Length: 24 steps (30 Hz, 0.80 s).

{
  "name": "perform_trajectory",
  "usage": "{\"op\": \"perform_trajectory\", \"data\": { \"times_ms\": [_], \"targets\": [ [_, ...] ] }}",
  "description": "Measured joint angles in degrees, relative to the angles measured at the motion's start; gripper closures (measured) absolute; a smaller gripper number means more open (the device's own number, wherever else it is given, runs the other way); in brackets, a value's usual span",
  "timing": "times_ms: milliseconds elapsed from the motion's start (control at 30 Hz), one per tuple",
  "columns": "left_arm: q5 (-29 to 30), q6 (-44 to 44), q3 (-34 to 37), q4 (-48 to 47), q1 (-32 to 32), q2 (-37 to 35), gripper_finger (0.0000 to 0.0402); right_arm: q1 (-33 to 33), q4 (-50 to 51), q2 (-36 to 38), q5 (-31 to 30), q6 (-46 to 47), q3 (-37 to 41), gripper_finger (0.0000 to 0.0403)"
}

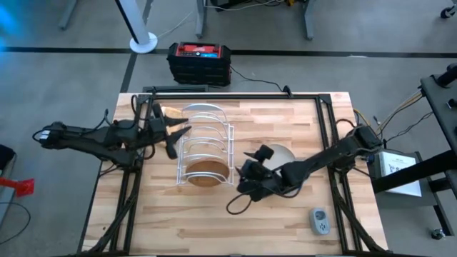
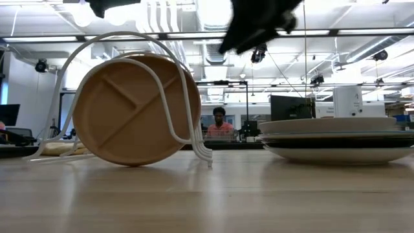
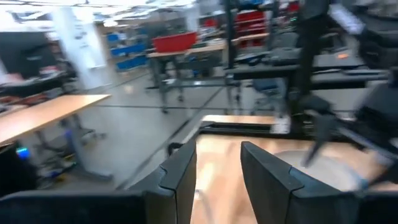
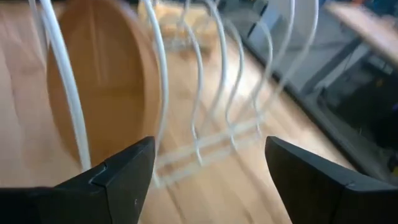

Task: Sort dishes
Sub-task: Put the brown plate into the dishwasher rack, then put the white plate into the dishwasher rack

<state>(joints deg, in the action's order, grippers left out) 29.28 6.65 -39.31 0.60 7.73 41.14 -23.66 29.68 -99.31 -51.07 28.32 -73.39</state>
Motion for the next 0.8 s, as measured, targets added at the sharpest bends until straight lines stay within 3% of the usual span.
{"op": "perform_trajectory", "data": {
  "times_ms": [367,800],
  "targets": [
    [-0.05,-6.02,0.00,-3.88,7.31,-0.72,0.0286,-0.31,23.13,13.83,6.87,22.14,8.03,0.0105],
    [0.06,-12.25,0.02,-6.04,7.47,0.75,0.0286,3.47,22.50,35.51,15.77,34.60,26.97,0.0107]
  ]
}}
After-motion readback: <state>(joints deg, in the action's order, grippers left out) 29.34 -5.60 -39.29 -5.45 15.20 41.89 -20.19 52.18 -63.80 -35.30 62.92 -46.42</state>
